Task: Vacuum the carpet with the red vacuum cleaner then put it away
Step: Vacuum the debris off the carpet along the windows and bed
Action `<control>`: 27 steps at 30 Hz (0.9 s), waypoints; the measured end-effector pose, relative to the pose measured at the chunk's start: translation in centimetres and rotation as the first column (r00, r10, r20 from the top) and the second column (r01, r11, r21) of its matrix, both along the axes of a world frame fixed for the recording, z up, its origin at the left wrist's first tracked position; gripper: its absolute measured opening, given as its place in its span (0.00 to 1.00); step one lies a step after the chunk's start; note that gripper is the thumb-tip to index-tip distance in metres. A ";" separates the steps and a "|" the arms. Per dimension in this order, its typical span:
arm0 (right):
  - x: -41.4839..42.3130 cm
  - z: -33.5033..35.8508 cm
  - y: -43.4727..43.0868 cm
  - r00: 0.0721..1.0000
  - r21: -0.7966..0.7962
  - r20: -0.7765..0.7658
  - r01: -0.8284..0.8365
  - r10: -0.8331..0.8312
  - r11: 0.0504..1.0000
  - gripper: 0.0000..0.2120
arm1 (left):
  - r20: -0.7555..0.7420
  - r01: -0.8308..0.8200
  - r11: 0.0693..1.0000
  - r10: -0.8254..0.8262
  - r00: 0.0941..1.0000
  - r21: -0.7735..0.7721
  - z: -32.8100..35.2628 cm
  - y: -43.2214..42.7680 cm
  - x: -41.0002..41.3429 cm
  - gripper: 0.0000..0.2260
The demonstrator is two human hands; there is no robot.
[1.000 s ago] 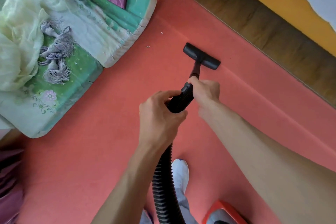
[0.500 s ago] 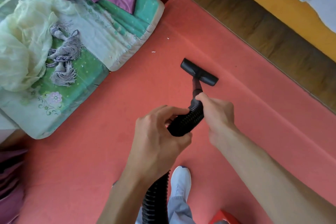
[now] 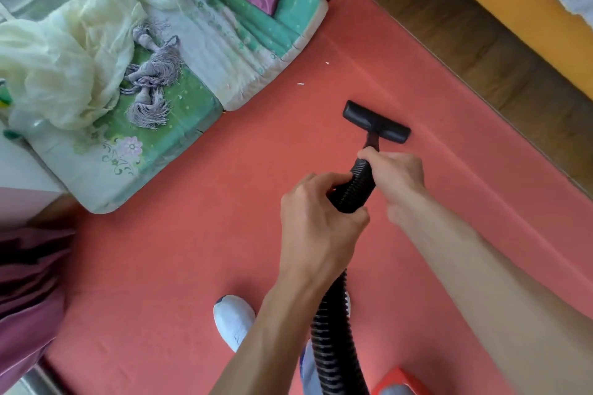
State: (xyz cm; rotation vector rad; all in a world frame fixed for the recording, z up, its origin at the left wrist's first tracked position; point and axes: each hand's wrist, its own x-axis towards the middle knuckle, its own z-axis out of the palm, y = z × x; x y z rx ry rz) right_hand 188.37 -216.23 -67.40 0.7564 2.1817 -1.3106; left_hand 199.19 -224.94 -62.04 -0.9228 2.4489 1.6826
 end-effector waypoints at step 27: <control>-2.9 -2.8 -7.1 0.966 0.021 0.030 -0.258 0.258 0.966 0.14 | 0.071 -0.180 0.983 0.181 0.981 -0.026 -2.6 -3.6 -1.7 0.12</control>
